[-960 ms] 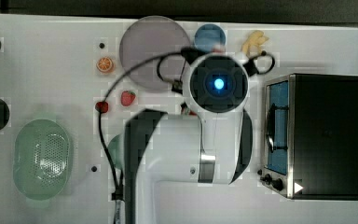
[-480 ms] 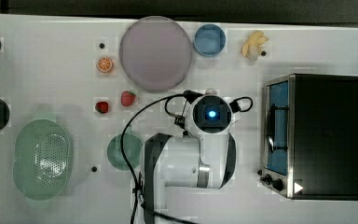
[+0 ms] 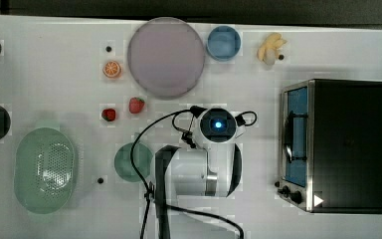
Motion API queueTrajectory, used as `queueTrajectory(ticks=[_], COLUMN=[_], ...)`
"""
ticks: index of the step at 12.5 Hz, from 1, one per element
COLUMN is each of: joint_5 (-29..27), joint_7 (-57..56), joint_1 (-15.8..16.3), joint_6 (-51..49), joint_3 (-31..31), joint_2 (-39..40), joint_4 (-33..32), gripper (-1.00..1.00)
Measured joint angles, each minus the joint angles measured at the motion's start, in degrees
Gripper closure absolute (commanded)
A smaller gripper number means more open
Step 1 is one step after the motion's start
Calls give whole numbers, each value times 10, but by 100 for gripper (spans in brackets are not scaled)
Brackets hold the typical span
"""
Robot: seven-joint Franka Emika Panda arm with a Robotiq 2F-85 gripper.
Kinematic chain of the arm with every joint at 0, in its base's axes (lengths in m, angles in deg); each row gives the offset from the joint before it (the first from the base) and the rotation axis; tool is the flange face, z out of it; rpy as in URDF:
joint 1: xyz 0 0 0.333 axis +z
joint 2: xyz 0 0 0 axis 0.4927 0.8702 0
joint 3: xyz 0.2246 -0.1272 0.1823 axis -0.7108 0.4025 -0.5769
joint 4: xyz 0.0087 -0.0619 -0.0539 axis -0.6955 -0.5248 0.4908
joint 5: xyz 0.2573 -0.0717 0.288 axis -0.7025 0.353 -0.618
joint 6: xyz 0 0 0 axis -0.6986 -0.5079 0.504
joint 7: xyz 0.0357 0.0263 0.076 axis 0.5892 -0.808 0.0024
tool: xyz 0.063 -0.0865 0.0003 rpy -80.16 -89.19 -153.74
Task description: Pick ketchup from plate and place it on table.
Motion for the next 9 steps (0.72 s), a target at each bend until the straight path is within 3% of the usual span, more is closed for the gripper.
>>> queueTrajectory(ticks=[2, 5, 9], joint_5=[1, -7, -6], joint_7=[0, 0, 34], joint_1=[-3, 1, 2], joint_6=[19, 20, -30], joint_3=[-3, -3, -2], joint_2=[17, 5, -94], joint_4=[0, 0, 21], gripper=[-100, -100, -100])
